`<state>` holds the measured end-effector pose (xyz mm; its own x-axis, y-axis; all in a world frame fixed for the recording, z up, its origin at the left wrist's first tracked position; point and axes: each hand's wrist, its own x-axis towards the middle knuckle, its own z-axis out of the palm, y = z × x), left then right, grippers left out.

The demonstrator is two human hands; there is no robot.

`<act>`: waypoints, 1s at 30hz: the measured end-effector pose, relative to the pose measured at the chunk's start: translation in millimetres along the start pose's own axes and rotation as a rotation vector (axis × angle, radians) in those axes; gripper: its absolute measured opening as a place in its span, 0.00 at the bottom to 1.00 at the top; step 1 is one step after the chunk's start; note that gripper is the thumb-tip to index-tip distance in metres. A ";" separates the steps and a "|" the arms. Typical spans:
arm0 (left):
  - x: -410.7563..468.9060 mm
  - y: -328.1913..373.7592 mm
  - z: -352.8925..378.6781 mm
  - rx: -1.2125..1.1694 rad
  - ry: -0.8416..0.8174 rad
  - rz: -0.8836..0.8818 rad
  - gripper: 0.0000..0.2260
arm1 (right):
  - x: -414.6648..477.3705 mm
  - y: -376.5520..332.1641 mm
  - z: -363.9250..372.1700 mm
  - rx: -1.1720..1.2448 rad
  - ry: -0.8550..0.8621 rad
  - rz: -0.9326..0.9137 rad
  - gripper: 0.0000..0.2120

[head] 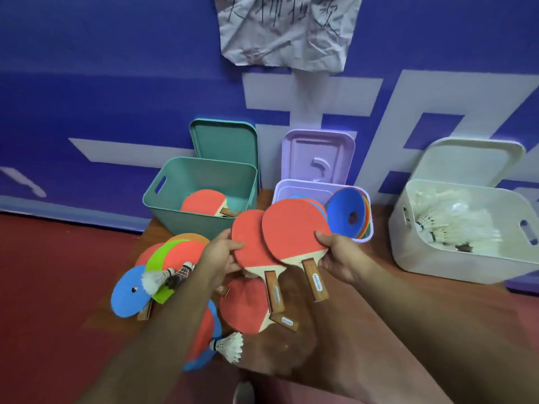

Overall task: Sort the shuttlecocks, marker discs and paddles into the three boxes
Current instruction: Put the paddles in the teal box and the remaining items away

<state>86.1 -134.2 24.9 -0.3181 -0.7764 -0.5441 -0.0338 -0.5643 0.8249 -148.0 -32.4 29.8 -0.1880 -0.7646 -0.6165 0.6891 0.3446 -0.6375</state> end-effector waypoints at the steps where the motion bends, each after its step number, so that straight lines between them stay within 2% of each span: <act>1: -6.1 8.0 -0.3 -0.052 -0.011 0.026 0.18 | -0.8 -6.2 8.2 -0.007 -0.018 0.004 0.12; 6: -31.4 46.0 -10.4 -0.251 -0.041 0.139 0.14 | -3.0 -25.9 56.6 -0.078 -0.048 0.005 0.15; 8: -34.4 55.3 -22.1 -0.285 -0.068 0.157 0.16 | -2.4 -28.6 76.5 -0.073 -0.086 0.029 0.15; 11: -34.1 67.7 -41.0 -0.267 -0.123 0.149 0.19 | 5.8 -29.5 105.8 -0.035 -0.178 0.075 0.15; 14: -24.2 81.6 -61.2 -0.238 -0.151 0.111 0.09 | 18.4 -27.6 137.1 -0.087 -0.225 0.064 0.12; 15: -19.2 87.1 -69.0 -0.183 -0.137 0.091 0.09 | 25.7 -26.7 145.9 -0.123 -0.218 0.042 0.11; 17: -1.3 97.9 -89.4 -0.019 -0.114 0.071 0.14 | 46.4 -26.5 162.3 -0.208 -0.199 -0.004 0.11; 21: 45.6 124.6 -124.6 0.109 -0.104 0.106 0.16 | 88.4 -24.3 195.0 -0.410 -0.156 -0.061 0.13; 26: 119.7 155.9 -159.4 0.066 -0.059 0.110 0.18 | 140.0 -26.4 232.8 -0.915 -0.039 -0.248 0.27; 30: 179.1 157.4 -180.0 -0.044 0.004 0.032 0.17 | 171.1 -24.6 247.3 -1.256 -0.055 -0.242 0.27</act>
<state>194.3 -412.6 29.7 -0.3142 -0.7956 -0.5180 0.0184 -0.5507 0.8345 -24.1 -306.3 54.2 -0.1659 -0.8904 -0.4240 -0.4954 0.4470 -0.7448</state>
